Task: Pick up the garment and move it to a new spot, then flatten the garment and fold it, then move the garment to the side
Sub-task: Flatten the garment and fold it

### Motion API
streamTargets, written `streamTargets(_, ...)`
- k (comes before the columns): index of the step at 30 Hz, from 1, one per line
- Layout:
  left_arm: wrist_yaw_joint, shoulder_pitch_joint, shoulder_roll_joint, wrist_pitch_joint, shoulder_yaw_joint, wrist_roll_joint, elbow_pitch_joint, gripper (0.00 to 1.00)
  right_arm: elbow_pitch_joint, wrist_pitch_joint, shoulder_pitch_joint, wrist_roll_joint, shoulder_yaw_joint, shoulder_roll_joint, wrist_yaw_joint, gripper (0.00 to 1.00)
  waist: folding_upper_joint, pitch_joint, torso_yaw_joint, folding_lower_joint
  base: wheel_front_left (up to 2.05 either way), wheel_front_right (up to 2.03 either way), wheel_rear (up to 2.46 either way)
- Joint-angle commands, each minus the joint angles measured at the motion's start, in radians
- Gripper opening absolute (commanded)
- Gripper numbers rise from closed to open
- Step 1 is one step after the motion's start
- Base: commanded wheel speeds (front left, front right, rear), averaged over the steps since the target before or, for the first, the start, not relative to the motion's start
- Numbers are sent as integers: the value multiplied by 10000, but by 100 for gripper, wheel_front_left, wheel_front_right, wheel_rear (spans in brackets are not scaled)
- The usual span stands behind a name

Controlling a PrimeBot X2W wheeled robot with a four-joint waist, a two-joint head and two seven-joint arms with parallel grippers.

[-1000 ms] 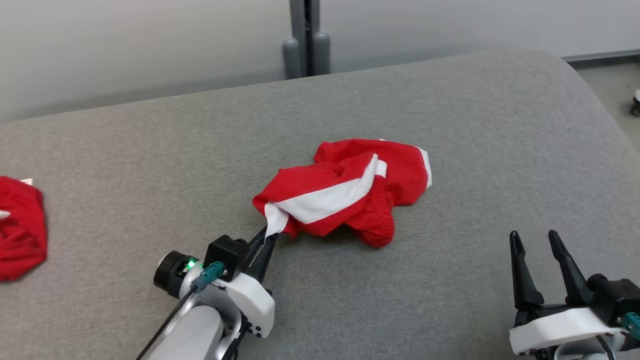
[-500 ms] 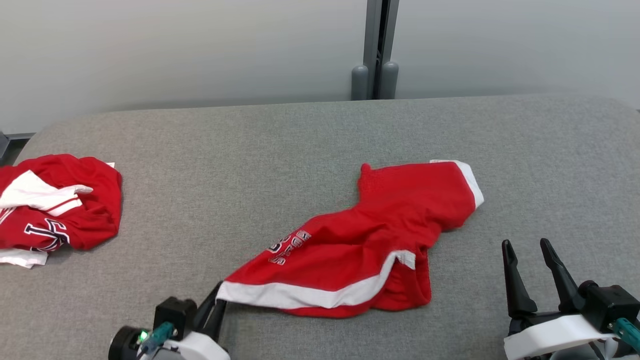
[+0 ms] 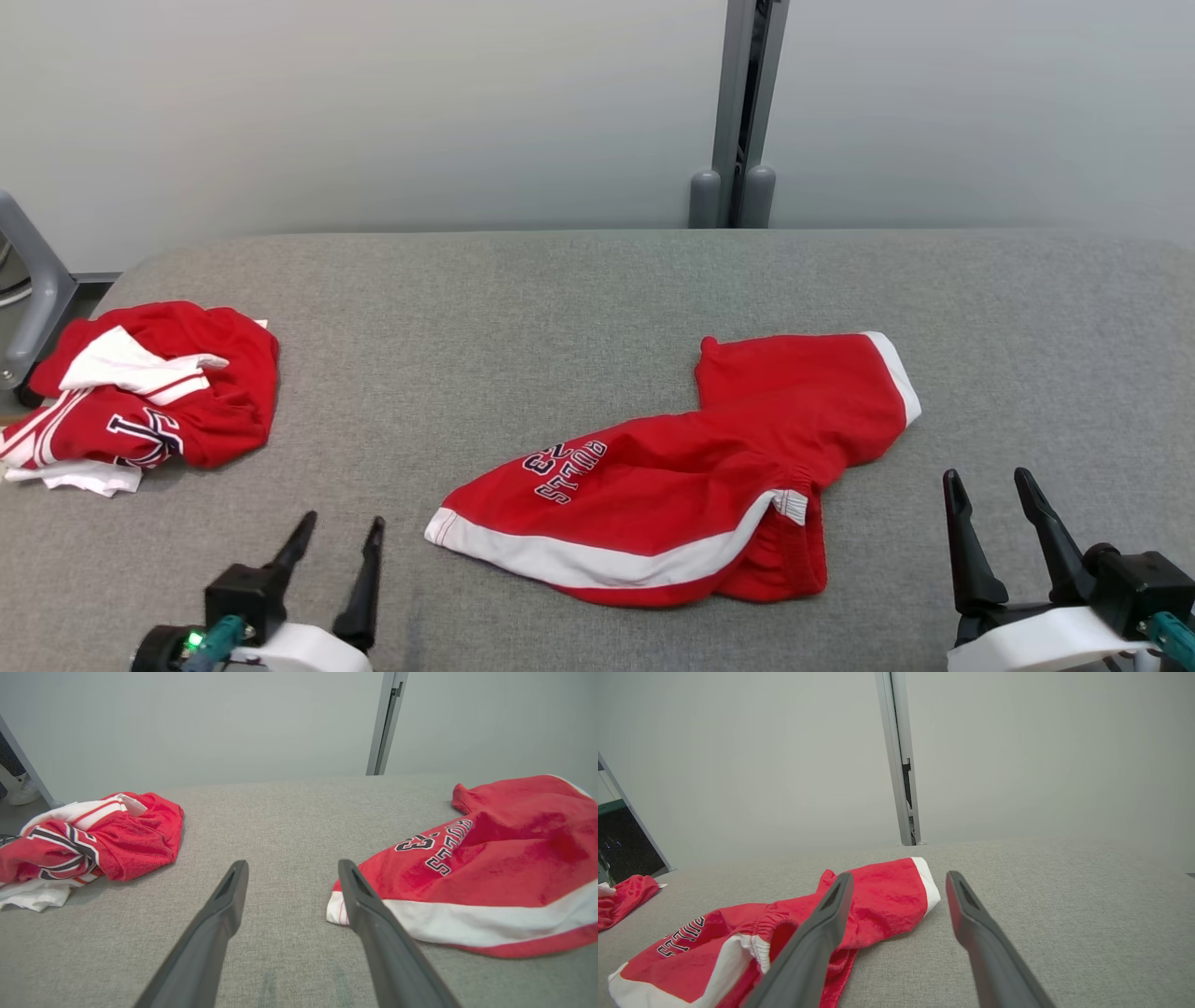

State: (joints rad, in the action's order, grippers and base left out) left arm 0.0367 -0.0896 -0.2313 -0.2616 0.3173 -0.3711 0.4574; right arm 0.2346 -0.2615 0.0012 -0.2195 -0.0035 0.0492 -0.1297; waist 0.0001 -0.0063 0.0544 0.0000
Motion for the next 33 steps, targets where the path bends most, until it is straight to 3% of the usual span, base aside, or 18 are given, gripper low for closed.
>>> streamTargets(1,79,43,-62,-49,-245,-14,-263,100,-7,-55,77,-8,-13,47,-20,100,-1,-63,45,0,0,0,0)
streamTargets(13,108,670,98,-27,-1987,560,-2390,100,-119,-55,229,-36,102,72,-20,100,-1,-157,-58,0,0,0,0)
streamTargets(23,-86,1312,403,-28,-2689,839,-2834,100,-19,-56,503,-125,374,459,-20,100,-1,-254,-152,0,0,0,0)
streamTargets(33,-192,1194,748,-28,-2630,1107,-2723,100,369,121,-298,-488,2311,954,-20,100,-1,-237,172,0,0,0,0)
